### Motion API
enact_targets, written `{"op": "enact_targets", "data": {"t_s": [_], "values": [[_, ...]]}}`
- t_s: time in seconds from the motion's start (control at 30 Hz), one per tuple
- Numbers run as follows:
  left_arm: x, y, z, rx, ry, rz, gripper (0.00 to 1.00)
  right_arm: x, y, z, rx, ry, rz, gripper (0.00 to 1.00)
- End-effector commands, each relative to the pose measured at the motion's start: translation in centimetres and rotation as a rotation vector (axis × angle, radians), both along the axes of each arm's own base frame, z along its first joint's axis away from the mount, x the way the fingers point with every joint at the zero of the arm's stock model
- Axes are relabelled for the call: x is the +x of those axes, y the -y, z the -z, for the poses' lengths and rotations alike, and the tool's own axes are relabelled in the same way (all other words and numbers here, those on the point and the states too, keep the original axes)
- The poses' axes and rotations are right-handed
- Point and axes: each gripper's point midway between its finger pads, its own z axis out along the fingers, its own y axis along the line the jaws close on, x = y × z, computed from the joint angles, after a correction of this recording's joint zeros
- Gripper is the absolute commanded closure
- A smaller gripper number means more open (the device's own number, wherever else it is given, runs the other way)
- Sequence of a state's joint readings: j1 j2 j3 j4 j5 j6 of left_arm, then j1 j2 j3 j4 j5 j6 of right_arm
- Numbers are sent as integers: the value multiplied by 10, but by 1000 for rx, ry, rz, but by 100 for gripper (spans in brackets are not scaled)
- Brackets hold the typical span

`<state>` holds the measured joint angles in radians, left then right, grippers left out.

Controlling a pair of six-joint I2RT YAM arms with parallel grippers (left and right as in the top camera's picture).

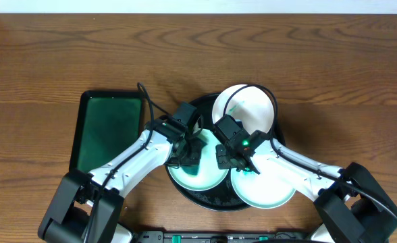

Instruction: Clean dirty plates on tray and stack at the side

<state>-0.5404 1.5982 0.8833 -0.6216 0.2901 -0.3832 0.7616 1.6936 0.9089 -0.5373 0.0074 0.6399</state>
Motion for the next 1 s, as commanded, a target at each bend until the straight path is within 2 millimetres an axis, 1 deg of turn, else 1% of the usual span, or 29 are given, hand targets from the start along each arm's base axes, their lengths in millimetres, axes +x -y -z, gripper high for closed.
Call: {"op": "enact_targets", "data": {"t_s": [0.0, 0.07, 0.13, 0.23, 0.43, 0.63, 0.7, 0.77, 0.9, 0.97], "values": [[-8, 32, -11, -167, -41, 78, 93, -8, 3, 9, -34, -30, -15, 99], [-7, 42, -14, -201, -24, 96, 93, -8, 3, 9, -34, -31, -15, 99], [-2, 44, -14, -197, 5, 98, 93, -8, 4, 10, -36, -32, -15, 99], [11, 28, -7, -97, 54, 30, 93, -9, 5, 10, -39, -36, -15, 99], [32, -11, 4, 88, 120, -92, 93, -12, 7, 10, -50, -46, -15, 99], [39, -39, 12, 163, 108, -155, 93, -13, 8, 11, -55, -51, -16, 99], [38, -51, 13, 208, 100, -177, 93, -14, 9, 11, -58, -54, -15, 99], [31, -60, 14, 241, 68, -205, 93, -14, 9, 11, -58, -54, -15, 99], [7, -71, 16, 295, -35, -243, 92, -13, 11, 11, -68, -49, -13, 99], [-5, -71, 15, 290, -86, -239, 93, -13, 11, 11, -69, -50, -13, 99]]}}
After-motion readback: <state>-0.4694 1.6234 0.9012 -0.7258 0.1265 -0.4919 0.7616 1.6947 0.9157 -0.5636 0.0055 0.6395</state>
